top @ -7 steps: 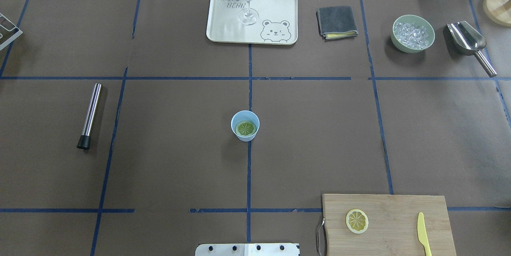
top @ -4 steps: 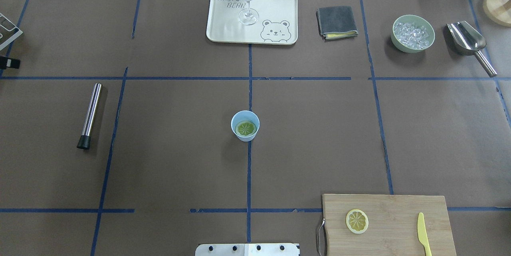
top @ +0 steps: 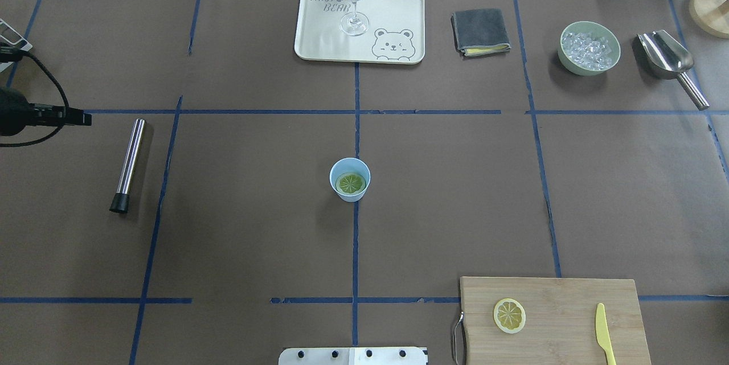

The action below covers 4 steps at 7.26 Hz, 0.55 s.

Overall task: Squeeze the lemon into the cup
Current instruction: 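Reach the left gripper toward the silver metal rod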

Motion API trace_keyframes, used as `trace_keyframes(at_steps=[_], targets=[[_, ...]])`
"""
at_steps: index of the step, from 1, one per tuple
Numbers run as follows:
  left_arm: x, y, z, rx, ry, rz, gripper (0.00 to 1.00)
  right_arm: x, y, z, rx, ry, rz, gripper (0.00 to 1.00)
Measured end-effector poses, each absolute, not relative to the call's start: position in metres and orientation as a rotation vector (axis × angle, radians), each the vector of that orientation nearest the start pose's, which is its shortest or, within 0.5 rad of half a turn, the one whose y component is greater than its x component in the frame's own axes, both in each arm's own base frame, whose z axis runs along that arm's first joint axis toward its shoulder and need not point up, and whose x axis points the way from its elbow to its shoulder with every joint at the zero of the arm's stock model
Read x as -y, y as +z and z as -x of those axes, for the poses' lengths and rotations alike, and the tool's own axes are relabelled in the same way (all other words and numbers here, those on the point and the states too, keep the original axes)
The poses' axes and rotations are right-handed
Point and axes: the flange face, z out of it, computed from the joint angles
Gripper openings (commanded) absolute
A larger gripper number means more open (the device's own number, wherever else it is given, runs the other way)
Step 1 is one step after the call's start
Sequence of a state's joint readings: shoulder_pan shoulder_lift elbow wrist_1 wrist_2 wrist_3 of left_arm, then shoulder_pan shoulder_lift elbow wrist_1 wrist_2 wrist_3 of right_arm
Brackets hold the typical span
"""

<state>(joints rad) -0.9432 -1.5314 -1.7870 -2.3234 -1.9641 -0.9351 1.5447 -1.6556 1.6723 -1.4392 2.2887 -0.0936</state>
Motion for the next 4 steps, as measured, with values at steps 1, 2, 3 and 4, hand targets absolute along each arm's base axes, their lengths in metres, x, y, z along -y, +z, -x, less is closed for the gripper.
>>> trace_keyframes(at_steps=[1, 2, 3, 4], targets=[[0.469, 0.499, -0.237, -0.889, -0.101, -0.387, 0.59, 0.467, 0.639, -0.056, 0.712, -0.168, -0.166, 1.0], [0.48, 0.505, -0.255, -0.877, -0.097, -0.381, 0.59, 0.467, 0.64, -0.056, 0.712, -0.167, -0.166, 1.0], [0.491, 0.508, -0.275, -0.864, -0.092, -0.378, 0.59, 0.466, 0.641, -0.056, 0.712, -0.167, -0.164, 1.0], [0.498, 0.511, -0.292, -0.852, -0.083, -0.376, 0.59, 0.464, 0.642, -0.056, 0.712, -0.166, -0.162, 1.0]])
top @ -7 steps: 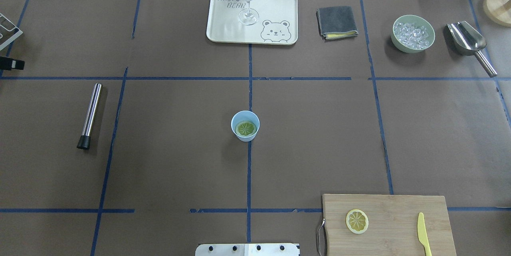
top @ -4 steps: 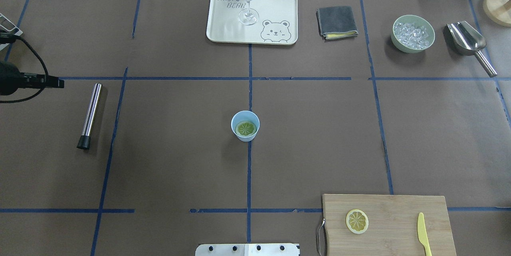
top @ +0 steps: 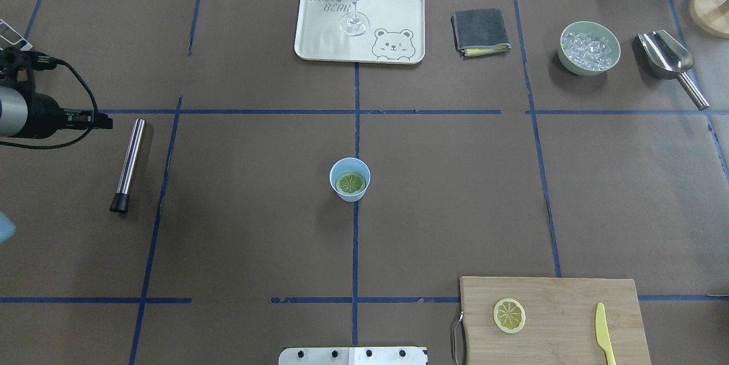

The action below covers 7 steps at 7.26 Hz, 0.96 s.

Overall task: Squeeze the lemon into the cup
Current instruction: 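Reach the left gripper toward the silver metal rod, then grasp the silver rod upright with the left gripper and lift it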

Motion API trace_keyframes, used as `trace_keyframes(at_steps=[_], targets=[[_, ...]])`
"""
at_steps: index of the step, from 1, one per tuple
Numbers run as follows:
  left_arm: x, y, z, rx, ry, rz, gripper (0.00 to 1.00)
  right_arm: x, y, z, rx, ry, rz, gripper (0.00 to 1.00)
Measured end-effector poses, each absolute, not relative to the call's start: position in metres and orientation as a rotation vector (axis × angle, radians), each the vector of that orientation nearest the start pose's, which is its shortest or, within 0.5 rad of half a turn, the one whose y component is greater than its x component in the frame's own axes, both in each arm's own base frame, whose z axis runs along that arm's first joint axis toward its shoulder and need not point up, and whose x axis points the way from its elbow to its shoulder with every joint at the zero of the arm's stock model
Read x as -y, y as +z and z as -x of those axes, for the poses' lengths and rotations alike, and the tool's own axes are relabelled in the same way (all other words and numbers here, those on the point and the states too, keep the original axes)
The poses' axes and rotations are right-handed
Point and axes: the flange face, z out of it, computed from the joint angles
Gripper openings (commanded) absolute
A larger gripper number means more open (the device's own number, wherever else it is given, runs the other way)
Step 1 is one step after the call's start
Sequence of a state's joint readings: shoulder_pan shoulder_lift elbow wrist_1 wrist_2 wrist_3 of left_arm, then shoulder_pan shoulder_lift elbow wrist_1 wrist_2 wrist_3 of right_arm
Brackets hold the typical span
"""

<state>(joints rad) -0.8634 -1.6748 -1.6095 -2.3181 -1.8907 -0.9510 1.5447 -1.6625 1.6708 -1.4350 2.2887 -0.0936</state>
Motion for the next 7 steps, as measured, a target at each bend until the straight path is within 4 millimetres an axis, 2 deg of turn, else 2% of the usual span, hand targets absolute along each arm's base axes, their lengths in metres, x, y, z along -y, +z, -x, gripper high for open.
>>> trace_keyframes(at_steps=[3, 7], targets=[[0.492, 0.52, -0.316, -0.83, -0.054, -0.365, 0.57, 0.463, 0.644, -0.056, 0.712, -0.166, -0.16, 1.0], [0.483, 0.526, -0.329, -0.819, -0.035, -0.357, 0.57, 0.463, 0.645, -0.056, 0.712, -0.166, -0.159, 1.0]])
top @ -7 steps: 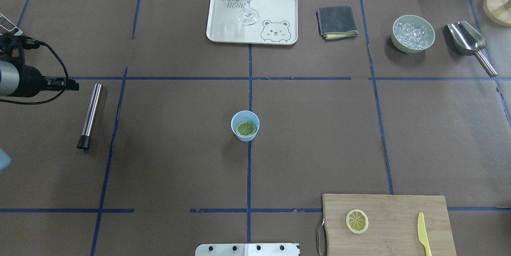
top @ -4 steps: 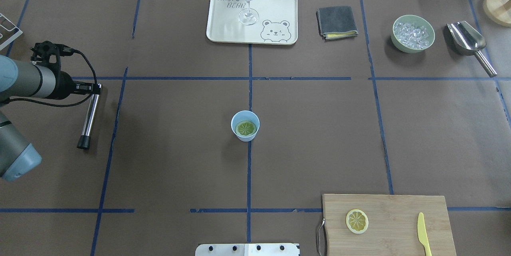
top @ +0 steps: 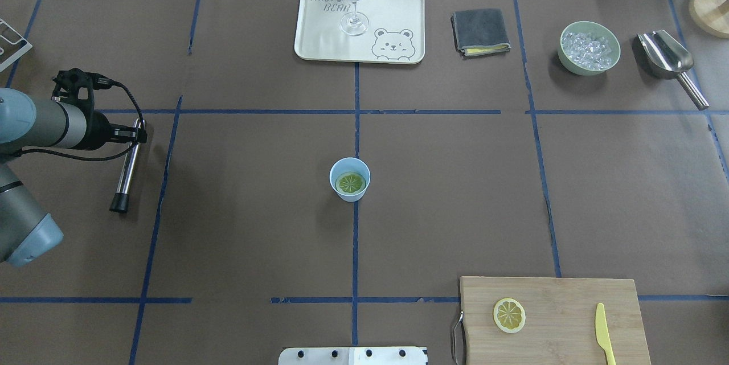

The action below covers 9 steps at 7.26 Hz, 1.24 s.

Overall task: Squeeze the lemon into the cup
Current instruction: 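Grasp the silver rod upright with the left gripper and lift it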

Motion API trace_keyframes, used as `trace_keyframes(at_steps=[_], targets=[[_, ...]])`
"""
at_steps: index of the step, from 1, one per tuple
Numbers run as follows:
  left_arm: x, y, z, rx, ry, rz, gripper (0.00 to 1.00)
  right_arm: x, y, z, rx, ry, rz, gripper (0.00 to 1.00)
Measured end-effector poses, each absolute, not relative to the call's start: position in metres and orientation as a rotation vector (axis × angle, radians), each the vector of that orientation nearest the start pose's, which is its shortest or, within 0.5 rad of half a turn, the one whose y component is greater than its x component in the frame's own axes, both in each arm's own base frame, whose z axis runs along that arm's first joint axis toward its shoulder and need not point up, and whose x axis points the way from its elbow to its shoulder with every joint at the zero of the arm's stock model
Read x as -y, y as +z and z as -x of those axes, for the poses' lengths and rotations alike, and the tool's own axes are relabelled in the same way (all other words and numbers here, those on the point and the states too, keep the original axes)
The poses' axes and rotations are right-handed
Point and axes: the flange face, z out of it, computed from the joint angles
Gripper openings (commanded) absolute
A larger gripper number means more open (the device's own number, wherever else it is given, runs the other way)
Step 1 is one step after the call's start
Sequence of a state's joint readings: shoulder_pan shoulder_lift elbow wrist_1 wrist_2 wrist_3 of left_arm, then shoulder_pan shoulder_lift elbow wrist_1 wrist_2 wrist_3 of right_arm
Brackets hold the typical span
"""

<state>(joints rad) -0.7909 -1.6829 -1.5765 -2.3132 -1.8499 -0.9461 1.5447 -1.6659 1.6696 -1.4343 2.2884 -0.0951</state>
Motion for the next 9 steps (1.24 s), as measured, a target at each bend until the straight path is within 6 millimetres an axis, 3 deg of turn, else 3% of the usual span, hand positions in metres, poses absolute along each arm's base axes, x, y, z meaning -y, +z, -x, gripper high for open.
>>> trace_keyframes(at_steps=[2, 4, 5, 6, 9], targets=[[0.481, 0.527, -0.332, -0.818, -0.03, -0.353, 0.55, 0.463, 0.645, -0.056, 0.711, -0.165, -0.157, 1.0], [0.48, 0.528, -0.333, -0.816, -0.027, -0.35, 0.46, 0.462, 0.646, -0.056, 0.711, -0.165, -0.156, 1.0], [0.48, 0.529, -0.335, -0.815, -0.025, -0.349, 0.19, 0.463, 0.646, -0.056, 0.711, -0.165, -0.156, 1.0], [0.479, 0.529, -0.335, -0.815, -0.025, -0.348, 0.0, 0.463, 0.645, -0.056, 0.711, -0.165, -0.156, 1.0], [0.478, 0.515, -0.332, -0.834, -0.021, -0.367, 0.0, 0.464, 0.645, -0.056, 0.711, -0.164, -0.157, 1.0]])
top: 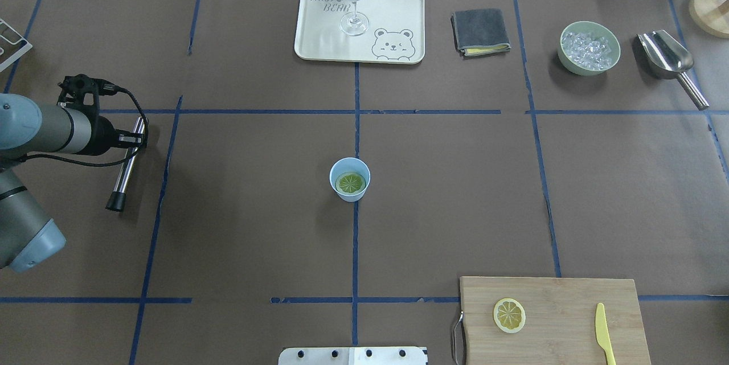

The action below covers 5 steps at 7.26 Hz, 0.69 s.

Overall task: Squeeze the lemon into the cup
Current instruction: 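Grasp the silver rod upright with the left gripper and lift it, then carry the rod over the blue cup and lower it inside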

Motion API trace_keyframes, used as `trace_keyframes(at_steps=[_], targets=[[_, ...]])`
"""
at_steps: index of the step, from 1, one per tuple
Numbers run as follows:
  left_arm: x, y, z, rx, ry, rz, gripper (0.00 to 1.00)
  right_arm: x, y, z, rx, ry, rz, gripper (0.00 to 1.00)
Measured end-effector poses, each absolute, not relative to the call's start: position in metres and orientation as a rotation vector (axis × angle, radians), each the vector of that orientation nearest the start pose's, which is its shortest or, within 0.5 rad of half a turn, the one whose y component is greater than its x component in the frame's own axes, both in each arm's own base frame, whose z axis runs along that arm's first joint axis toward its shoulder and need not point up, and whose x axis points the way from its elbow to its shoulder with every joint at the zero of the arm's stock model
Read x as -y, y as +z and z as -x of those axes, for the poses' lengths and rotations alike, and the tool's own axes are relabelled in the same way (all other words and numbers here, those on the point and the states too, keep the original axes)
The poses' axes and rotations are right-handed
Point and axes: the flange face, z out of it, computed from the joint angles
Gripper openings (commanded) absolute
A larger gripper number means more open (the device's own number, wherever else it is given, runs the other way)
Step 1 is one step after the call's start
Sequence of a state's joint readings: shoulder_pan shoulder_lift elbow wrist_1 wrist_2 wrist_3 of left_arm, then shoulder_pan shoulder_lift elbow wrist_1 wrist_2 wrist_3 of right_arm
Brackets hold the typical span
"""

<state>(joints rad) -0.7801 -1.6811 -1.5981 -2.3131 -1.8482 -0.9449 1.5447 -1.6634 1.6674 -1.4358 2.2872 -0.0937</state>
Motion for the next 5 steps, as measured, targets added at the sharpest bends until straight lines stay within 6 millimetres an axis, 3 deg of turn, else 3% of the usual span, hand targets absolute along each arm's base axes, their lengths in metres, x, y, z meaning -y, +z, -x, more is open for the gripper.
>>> trace_keyframes(at_steps=[2, 5], targets=[[0.484, 0.468, -0.327, -0.85, -0.007, -0.506, 0.0, 0.464, 0.644, -0.056, 0.711, -0.164, -0.158, 1.0], [0.497, 0.361, -0.322, -0.898, 0.122, -0.924, 0.0, 0.464, 0.645, -0.056, 0.711, -0.163, -0.157, 1.0]])
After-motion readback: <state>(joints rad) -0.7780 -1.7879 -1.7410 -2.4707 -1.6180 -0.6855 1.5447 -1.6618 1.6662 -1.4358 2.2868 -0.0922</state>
